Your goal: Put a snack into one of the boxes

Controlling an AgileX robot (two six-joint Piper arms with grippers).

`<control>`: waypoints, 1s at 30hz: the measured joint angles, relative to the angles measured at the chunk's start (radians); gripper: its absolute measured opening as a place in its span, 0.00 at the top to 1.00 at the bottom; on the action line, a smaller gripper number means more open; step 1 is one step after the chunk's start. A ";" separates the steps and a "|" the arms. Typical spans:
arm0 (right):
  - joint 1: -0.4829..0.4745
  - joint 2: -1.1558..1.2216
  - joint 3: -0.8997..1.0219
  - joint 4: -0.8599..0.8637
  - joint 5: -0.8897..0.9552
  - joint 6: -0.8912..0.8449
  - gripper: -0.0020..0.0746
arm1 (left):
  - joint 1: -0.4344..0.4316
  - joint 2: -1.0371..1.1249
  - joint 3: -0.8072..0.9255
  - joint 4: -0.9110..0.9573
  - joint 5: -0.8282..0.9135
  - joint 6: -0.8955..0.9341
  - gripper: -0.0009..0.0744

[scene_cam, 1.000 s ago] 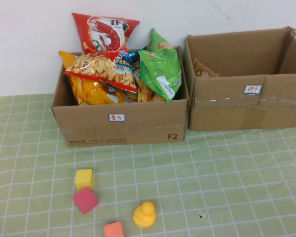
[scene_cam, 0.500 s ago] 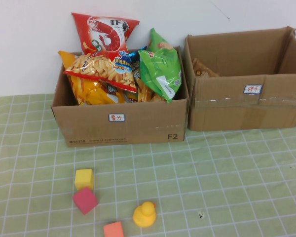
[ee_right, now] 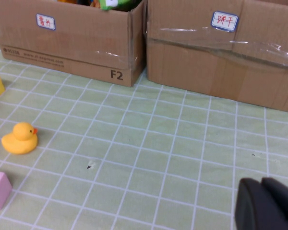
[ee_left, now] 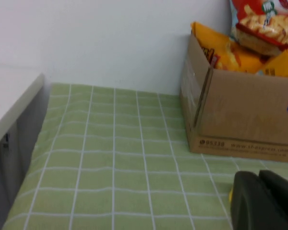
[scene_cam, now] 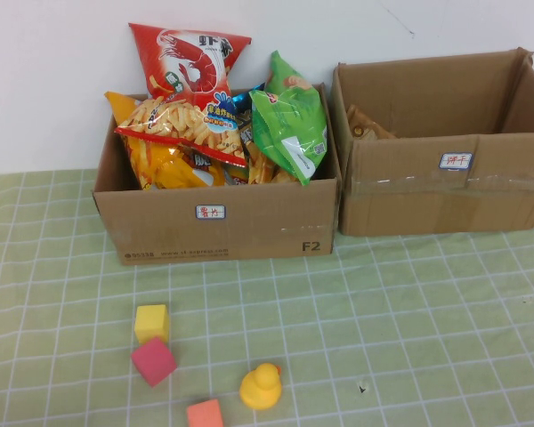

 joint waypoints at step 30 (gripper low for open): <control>0.000 0.000 0.000 0.000 0.000 0.000 0.98 | 0.001 0.000 -0.003 -0.146 0.177 0.505 0.99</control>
